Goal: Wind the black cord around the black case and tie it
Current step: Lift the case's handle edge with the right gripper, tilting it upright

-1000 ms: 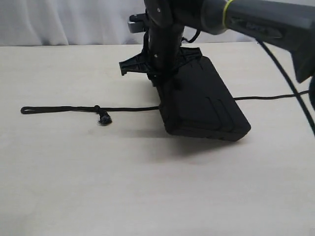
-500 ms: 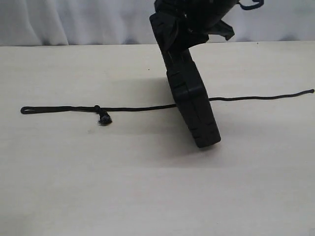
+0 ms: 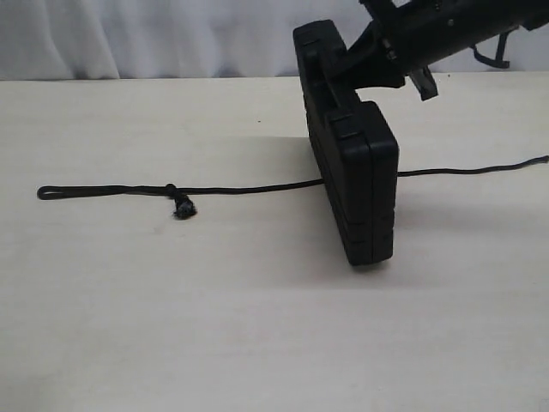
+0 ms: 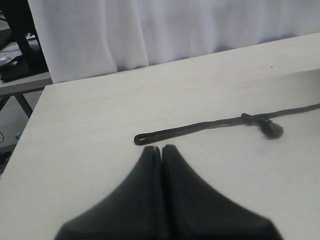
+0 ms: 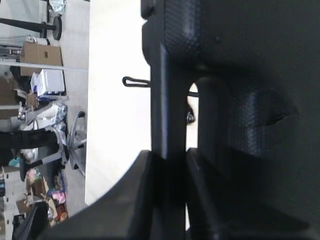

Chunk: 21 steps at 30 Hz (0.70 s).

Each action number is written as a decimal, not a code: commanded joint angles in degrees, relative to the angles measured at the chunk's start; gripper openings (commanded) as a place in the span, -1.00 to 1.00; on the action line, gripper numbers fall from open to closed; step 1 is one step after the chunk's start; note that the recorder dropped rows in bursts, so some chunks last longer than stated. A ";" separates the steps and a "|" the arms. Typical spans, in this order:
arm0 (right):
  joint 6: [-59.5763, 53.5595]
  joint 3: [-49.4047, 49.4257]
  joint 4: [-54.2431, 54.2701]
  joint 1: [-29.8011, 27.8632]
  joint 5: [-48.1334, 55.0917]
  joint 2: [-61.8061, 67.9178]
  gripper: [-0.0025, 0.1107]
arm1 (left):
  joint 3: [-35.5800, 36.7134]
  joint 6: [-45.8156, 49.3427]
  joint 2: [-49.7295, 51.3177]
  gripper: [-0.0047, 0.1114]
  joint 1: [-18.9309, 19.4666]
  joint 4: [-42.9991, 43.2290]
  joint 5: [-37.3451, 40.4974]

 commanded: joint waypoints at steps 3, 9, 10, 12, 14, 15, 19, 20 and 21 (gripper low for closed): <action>-1.38 0.79 -5.71 -2.59 -0.24 -0.95 -0.88 | 0.17 -0.01 -0.14 -0.92 -0.08 -0.08 -0.71; 2.30 0.79 -15.86 -2.59 -2.76 -0.95 -0.88 | 0.17 -0.01 -0.14 -0.92 -0.08 -0.08 -0.71; 2.89 0.79 -17.49 -2.59 -3.23 -0.95 -0.88 | 0.17 -0.01 -0.14 -0.92 -0.08 -0.08 -0.71; 5.15 0.54 -21.36 -2.59 -4.19 -0.95 -0.88 | 0.17 -0.01 -0.14 -0.92 -0.08 -0.08 -0.71; 5.44 -0.25 -25.27 -2.59 -4.19 -0.95 -0.88 | 0.17 -0.01 -0.14 -0.92 -0.08 -0.08 -0.71; 5.56 -0.77 -26.20 -2.59 -3.90 -0.95 -0.88 | 0.17 -0.01 -0.14 -0.92 -0.08 -0.08 -0.71; 9.50 -3.36 -35.11 -2.59 -1.72 -0.95 -0.88 | 0.17 -0.01 -0.14 -0.92 -0.08 -0.08 -0.71; 9.50 -3.62 -36.42 -2.59 -1.25 -0.95 -0.88 | 0.17 -0.01 -0.14 -0.92 -0.08 -0.08 -0.71; 9.05 -3.62 -36.42 -2.59 -1.15 -0.95 -0.88 | 0.17 -0.01 -0.14 -0.92 -0.08 -0.08 -0.71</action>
